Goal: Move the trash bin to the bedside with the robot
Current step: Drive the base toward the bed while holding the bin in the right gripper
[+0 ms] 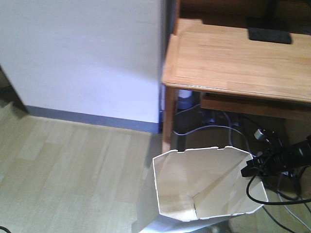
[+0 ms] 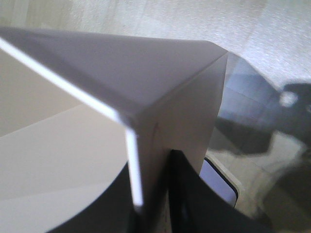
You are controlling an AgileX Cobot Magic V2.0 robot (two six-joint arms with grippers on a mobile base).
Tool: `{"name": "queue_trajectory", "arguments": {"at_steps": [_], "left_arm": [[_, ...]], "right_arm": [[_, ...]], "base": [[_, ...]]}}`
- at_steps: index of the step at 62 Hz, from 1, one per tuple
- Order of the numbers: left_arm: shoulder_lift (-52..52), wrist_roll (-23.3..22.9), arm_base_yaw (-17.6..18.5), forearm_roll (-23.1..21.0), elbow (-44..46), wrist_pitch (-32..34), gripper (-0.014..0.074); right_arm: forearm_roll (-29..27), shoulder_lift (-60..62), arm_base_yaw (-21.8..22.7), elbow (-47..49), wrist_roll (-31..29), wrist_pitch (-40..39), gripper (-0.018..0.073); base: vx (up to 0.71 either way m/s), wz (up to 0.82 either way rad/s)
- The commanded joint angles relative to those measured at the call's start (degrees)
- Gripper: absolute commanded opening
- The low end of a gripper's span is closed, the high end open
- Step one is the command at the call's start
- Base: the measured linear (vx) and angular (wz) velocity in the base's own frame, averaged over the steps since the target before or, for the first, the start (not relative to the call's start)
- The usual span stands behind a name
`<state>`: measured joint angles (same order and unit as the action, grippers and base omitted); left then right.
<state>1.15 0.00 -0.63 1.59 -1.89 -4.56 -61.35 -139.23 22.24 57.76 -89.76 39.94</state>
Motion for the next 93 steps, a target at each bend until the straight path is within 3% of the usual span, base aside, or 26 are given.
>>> {"name": "queue_trajectory", "arguments": {"at_steps": [1, 93], "left_arm": [[0.43, -0.79, 0.35, -0.54, -0.70, 4.21, -0.0006], [0.43, -0.79, 0.35, -0.54, -0.70, 4.21, -0.0006]], "right_arm": [[-3.44, 4.16, 0.00, 0.30, 0.88, 15.36, -0.0004], [-3.44, 4.16, 0.00, 0.30, 0.88, 15.36, -0.0004]], "base": [[-0.04, 0.54], [0.02, 0.55]]}}
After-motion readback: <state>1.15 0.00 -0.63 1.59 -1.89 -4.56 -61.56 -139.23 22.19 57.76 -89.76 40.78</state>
